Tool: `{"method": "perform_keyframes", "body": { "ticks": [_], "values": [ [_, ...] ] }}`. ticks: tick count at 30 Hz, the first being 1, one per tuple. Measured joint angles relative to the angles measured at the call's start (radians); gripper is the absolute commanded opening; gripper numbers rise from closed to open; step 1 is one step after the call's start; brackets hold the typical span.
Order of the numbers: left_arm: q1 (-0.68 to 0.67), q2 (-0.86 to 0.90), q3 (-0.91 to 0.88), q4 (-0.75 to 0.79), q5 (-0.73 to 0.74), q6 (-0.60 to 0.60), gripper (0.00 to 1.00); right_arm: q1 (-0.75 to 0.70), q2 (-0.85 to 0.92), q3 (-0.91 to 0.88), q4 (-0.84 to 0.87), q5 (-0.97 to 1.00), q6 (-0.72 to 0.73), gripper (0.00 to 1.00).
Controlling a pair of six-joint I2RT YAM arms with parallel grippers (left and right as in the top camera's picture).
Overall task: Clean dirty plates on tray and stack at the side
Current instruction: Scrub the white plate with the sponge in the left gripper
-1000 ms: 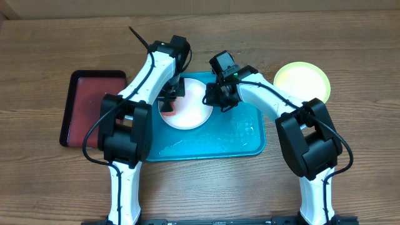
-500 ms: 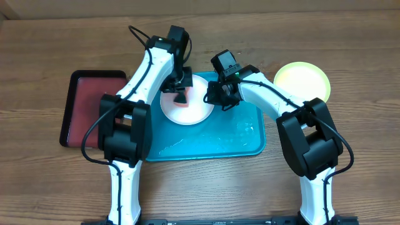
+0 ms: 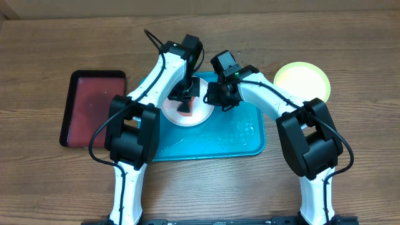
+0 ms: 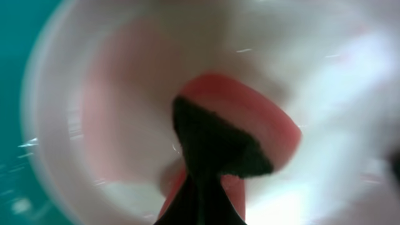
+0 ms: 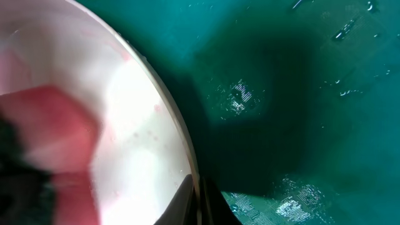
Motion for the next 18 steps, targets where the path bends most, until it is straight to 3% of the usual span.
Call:
{"method": "perform_keyframes", "body": {
  "ticks": [4,8,18],
  "values": [
    [0.012,0.000,0.000,-0.042,-0.170,-0.001,0.04,0.000,0.000,0.000,-0.002,0.000,-0.013,0.04],
    [0.041,0.001,0.013,-0.029,-0.200,-0.010,0.04,0.000,0.000,0.000,-0.003,0.000,-0.020,0.04],
    [0.032,0.004,0.023,0.122,0.122,-0.011,0.04,0.003,0.000,0.000,0.003,0.000,-0.024,0.04]
  ]
}}
